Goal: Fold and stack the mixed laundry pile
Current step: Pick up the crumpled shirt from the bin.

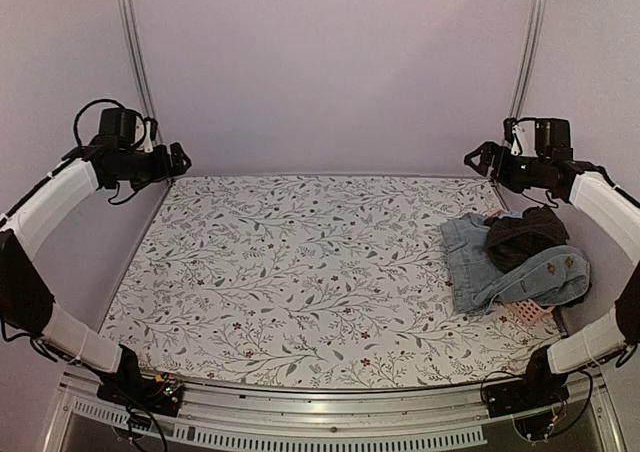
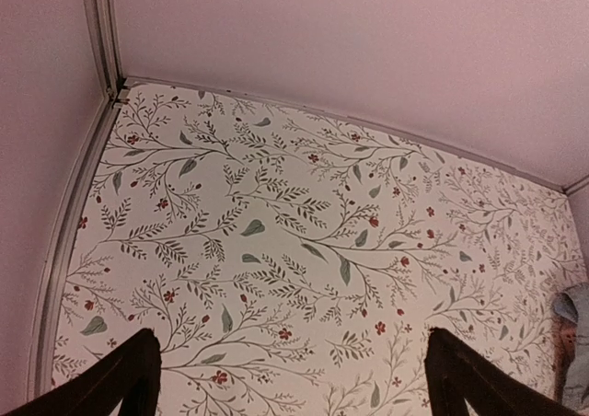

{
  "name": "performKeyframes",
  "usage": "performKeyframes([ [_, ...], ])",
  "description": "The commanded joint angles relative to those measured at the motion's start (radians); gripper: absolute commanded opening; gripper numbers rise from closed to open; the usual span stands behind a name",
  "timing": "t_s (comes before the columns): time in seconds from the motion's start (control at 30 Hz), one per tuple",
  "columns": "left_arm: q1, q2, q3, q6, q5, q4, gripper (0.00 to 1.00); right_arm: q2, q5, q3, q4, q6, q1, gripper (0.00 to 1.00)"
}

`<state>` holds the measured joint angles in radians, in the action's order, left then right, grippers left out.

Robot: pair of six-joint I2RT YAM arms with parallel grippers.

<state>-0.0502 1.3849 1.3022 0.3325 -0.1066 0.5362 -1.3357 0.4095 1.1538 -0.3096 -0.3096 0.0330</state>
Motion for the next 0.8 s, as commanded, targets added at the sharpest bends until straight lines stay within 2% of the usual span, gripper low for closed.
performKeyframes([
  [0.0,-0.035,0.016,-0.001,-0.023,0.02,-0.022,1.0,-0.012,-0.108,0.102,-0.131,0.018,-0.004,0.99],
  [0.23,-0.073,0.025,-0.003,-0.001,0.035,-0.024,1.0,0.078,-0.334,0.16,-0.419,-0.082,-0.076,0.99],
  [0.43,-0.112,0.043,0.004,0.018,0.067,-0.023,1.0,0.172,-0.536,0.131,-0.647,-0.191,-0.123,0.99],
  [0.57,-0.133,0.063,0.009,0.021,0.093,-0.02,1.0,0.199,-0.578,0.059,-0.679,-0.24,-0.153,0.99],
  [0.77,-0.142,0.09,0.029,0.034,0.148,-0.019,1.0,0.149,-0.579,-0.04,-0.612,-0.286,-0.171,0.99],
])
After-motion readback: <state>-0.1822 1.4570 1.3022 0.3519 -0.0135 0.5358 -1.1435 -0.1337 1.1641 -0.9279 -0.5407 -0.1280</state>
